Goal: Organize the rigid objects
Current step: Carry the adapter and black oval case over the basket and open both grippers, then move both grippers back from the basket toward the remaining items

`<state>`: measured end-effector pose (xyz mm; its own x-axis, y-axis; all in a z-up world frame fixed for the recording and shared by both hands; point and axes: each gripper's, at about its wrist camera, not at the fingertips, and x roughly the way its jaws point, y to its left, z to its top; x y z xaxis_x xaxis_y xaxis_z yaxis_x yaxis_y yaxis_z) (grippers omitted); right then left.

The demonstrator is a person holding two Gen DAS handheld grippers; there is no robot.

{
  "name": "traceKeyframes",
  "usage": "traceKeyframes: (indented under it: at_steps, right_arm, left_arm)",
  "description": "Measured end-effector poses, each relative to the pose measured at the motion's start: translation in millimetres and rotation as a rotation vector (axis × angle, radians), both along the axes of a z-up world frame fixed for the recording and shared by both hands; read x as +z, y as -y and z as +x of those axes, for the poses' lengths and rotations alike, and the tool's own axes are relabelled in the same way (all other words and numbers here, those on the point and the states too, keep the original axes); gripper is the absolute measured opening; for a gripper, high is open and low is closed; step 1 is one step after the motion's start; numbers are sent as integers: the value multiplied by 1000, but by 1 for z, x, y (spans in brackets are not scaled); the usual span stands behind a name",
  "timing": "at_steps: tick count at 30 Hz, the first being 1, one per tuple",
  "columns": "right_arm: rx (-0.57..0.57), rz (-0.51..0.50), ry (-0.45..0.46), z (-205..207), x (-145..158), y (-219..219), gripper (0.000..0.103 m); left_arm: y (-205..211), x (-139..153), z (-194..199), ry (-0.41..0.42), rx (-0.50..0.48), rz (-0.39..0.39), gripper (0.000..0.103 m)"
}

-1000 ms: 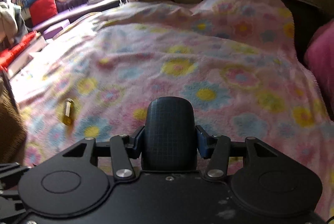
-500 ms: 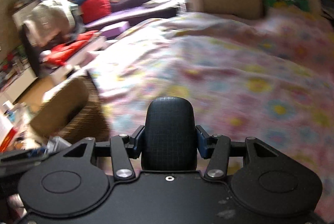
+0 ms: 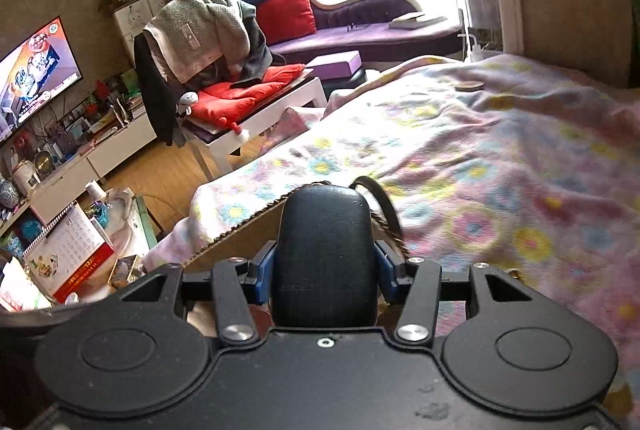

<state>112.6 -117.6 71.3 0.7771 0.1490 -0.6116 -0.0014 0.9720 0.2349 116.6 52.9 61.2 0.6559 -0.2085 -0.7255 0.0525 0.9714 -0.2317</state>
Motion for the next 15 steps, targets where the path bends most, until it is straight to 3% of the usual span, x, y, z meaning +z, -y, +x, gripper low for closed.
traceKeyframes:
  at_steps: [4, 5, 8, 9, 15]
  right_arm:
    - [7, 22, -22, 23, -8, -13, 50]
    - [11, 30, -25, 27, -10, -16, 50]
    - [13, 44, -20, 32, -16, -17, 53]
    - [6, 45, -12, 33, -17, -18, 56]
    - [-14, 16, 7, 21, -17, -12, 59]
  left_arm:
    - [-7, -11, 10, -44, 18, 5, 39]
    - [-9, -13, 10, -49, 27, 8, 43]
    - [-12, -16, 7, -47, 49, 27, 72]
    - [-13, -16, 5, -39, 53, 37, 76]
    - [-16, -16, -4, -39, 57, 39, 82]
